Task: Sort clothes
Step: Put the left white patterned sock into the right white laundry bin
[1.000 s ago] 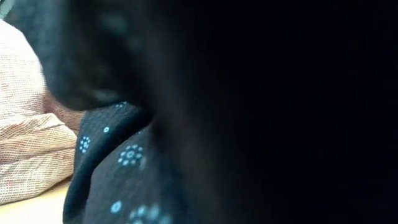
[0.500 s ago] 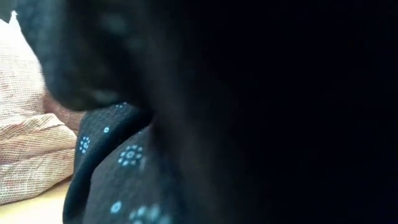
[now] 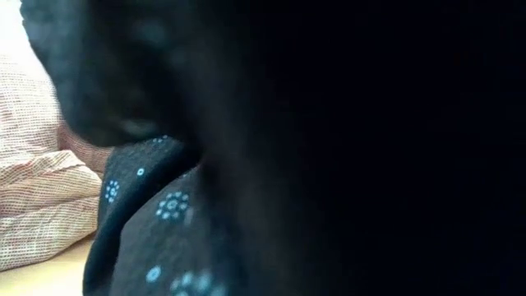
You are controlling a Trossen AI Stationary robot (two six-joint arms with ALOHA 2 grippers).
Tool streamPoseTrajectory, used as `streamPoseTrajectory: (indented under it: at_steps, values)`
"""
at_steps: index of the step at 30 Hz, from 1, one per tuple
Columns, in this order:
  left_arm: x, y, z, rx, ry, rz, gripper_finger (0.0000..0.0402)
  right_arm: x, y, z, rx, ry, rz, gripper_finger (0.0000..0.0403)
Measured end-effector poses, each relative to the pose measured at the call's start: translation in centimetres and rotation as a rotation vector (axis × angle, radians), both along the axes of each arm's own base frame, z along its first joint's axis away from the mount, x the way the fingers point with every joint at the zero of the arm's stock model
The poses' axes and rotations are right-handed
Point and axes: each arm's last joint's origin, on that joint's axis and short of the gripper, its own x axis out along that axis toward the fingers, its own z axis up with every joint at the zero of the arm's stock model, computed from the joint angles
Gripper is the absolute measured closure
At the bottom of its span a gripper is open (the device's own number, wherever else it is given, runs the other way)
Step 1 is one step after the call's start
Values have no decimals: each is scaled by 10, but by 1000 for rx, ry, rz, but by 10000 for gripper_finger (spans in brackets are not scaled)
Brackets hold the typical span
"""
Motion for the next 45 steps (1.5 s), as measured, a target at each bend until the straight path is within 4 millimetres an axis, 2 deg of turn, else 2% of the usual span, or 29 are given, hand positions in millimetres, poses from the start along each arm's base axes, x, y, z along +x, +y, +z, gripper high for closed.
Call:
streamPoseTrajectory:
  at_steps: [8, 19, 24, 33, 40, 45]
  values:
    - [-9, -6, 6, 3, -18, -26, 401, 33, -9, -1, -51, -72, -5, 121]
    - [-10, -10, 5, 14, -10, -36, 399, 66, -23, -18, -74, -33, -41, 132]
    - [-12, -15, 3, 24, 10, -52, 399, 70, -29, -21, -97, -21, -58, 193]
    - [-13, -15, 3, 53, 10, -21, 398, 71, -33, -21, -152, -10, -48, 383]
    - [-16, -11, 0, 65, 53, 3, 384, 71, -37, -21, -173, -2, -75, 398]
    - [-25, -6, 0, 69, 95, 69, 338, 74, -46, -21, -193, 1, -117, 401]
